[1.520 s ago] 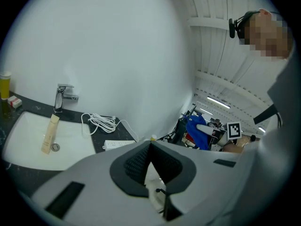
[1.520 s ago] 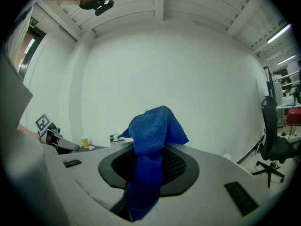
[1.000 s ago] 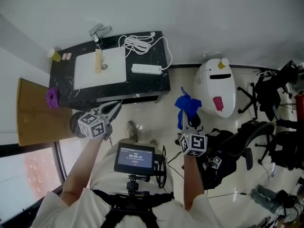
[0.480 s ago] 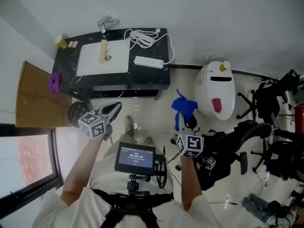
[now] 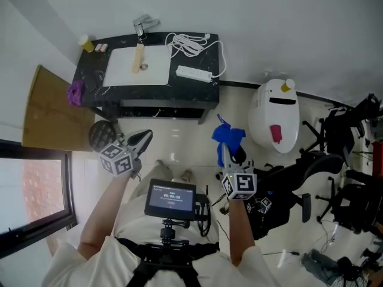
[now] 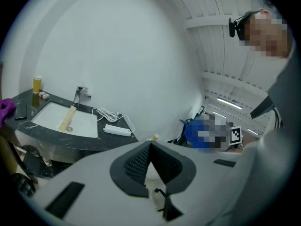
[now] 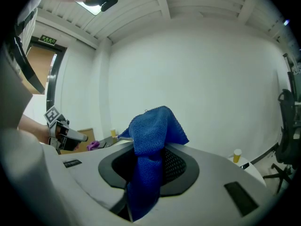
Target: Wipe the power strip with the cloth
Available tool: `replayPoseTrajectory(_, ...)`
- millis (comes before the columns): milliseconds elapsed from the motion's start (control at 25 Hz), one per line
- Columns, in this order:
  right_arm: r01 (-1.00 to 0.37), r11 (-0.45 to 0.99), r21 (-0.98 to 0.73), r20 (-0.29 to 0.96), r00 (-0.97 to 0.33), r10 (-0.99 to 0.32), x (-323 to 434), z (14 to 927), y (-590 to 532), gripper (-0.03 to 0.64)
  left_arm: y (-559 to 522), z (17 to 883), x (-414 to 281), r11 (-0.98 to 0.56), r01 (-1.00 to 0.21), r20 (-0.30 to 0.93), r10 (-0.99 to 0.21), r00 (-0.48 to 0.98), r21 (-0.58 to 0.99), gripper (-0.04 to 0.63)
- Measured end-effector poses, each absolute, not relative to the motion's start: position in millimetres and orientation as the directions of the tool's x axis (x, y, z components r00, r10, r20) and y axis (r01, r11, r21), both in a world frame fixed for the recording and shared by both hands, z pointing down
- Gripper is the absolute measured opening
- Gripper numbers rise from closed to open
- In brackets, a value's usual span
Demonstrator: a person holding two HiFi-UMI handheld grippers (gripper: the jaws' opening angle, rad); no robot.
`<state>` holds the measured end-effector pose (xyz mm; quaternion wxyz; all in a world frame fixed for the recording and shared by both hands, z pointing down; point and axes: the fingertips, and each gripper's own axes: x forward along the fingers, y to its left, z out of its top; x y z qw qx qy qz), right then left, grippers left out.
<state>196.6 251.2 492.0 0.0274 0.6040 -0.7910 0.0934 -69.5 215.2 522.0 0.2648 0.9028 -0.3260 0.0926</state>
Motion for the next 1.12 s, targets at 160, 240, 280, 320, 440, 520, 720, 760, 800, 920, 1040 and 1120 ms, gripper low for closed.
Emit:
replayPoseTrajectory(160, -0.964, 0.243, -0.109, 0.160, -0.258, -0.953, 186.3, 487.1, 253.3, 0.098, 216.6, 513.0, -82.9, -0.656, -0.625, 0.312, -0.542, 0.780, 0.423, 0.006)
replayPoseTrajectory(240, -0.966, 0.237, -0.107, 0.160, -0.252, -0.954, 180.4, 484.8, 253.6, 0.098, 216.0, 509.5, -90.1, -0.664, -0.616, 0.294, -0.542, 0.787, 0.424, 0.006)
replayPoseTrajectory(280, -0.966, 0.235, -0.106, 0.160, -0.250, -0.955, 177.0, 483.8, 253.4, 0.098, 215.8, 508.4, -93.5, -0.667, -0.613, 0.289, -0.542, 0.789, 0.423, 0.006)
replayPoseTrajectory(320, -0.967, 0.234, -0.106, 0.161, -0.248, -0.955, 173.5, 482.7, 253.1, 0.098, 215.7, 507.4, -96.7, -0.670, -0.611, 0.286, -0.541, 0.791, 0.421, 0.006)
replayPoseTrajectory(440, -0.968, 0.228, -0.107, 0.164, -0.243, -0.956, 162.2, 480.1, 250.9, 0.098, 215.9, 502.6, -107.0, -0.688, -0.601, 0.282, -0.532, 0.799, 0.406, 0.006)
replayPoseTrajectory(520, -0.969, 0.222, -0.110, 0.167, -0.238, -0.957, 154.8, 478.8, 248.6, 0.098, 213.2, 499.6, -116.6, -0.699, -0.594, 0.276, -0.526, 0.804, 0.398, 0.006)
replayPoseTrajectory(720, -0.972, 0.192, -0.132, 0.177, -0.214, -0.961, 139.4, 479.8, 239.6, 0.098, 201.7, 497.5, -141.5, -0.711, -0.590, 0.281, -0.519, 0.808, 0.383, 0.006)
replayPoseTrajectory(760, -0.972, 0.189, -0.137, 0.177, -0.212, -0.961, 136.6, 480.6, 237.9, 0.098, 198.5, 496.6, -145.5, -0.713, -0.589, 0.281, -0.518, 0.808, 0.381, 0.006)
replayPoseTrajectory(800, -0.973, 0.185, -0.140, 0.178, -0.209, -0.962, 133.7, 481.1, 236.5, 0.098, 195.3, 495.4, -149.3, -0.714, -0.588, 0.280, -0.518, 0.809, 0.379, 0.006)
replayPoseTrajectory(920, -0.975, 0.168, -0.146, 0.181, -0.193, -0.964, 125.1, 480.4, 233.2, 0.098, 186.1, 492.4, -159.0, -0.721, -0.582, 0.277, -0.512, 0.813, 0.375, 0.006)
replayPoseTrajectory(1040, -0.976, 0.157, -0.150, 0.182, -0.183, -0.966, 118.8, 479.8, 230.3, 0.098, 179.7, 492.3, -163.4, -0.729, -0.575, 0.281, -0.502, 0.818, 0.372, 0.006)
replayPoseTrajectory(1120, -0.977, 0.151, -0.153, 0.184, -0.178, -0.967, 115.7, 479.8, 227.8, 0.098, 175.9, 492.7, -164.8, -0.733, -0.570, 0.285, -0.494, 0.821, 0.371, 0.006)
